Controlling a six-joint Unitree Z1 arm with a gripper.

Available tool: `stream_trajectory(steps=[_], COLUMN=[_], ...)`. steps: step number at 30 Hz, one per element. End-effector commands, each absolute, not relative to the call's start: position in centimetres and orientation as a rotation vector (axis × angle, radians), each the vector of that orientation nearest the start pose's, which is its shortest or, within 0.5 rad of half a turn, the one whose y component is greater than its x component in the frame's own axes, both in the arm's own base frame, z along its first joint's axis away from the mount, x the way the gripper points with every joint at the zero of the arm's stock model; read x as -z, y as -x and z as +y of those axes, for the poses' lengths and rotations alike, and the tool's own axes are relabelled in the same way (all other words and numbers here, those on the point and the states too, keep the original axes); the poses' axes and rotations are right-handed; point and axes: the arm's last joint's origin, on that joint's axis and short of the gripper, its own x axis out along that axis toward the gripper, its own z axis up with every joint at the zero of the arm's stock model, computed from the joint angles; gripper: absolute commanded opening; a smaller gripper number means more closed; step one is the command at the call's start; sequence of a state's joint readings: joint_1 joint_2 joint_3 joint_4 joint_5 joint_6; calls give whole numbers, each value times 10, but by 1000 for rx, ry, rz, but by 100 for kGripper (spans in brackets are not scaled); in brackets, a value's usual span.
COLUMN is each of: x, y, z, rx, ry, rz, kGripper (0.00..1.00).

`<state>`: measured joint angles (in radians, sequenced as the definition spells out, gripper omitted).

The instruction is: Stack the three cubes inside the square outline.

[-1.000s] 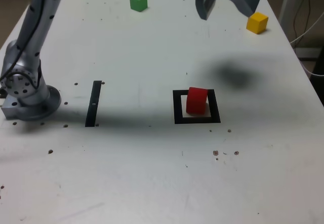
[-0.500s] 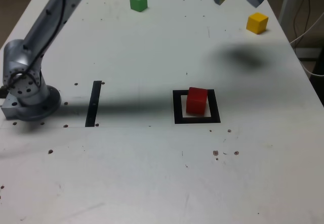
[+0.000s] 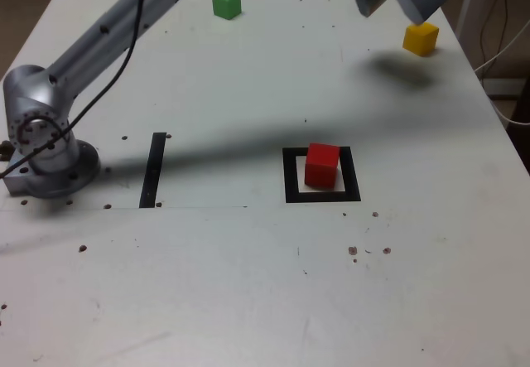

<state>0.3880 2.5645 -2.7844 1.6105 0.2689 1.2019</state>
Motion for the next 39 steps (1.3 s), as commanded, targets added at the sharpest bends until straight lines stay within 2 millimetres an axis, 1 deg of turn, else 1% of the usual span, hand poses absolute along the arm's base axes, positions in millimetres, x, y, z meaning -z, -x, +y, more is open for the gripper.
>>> stream_trajectory(steps=[1, 5, 9, 16, 19, 24, 31, 35, 39], x=[-286, -283, -273, -241, -232, -226, -224, -222, -222], y=[-473, -477, -484, -503, -508, -514, -518, -519, -519], z=[208, 210, 212, 218, 221, 224, 226, 226, 227], rx=[349, 349, 349, 339, 319, 287, 262, 261, 264], ry=[-890, -916, -937, -957, -970, -987, -998, -998, -994], rz=[1512, 1503, 1495, 1485, 1483, 1470, 1452, 1446, 1440], kGripper=[97, 97, 97, 97, 96, 95, 93, 87, 77])
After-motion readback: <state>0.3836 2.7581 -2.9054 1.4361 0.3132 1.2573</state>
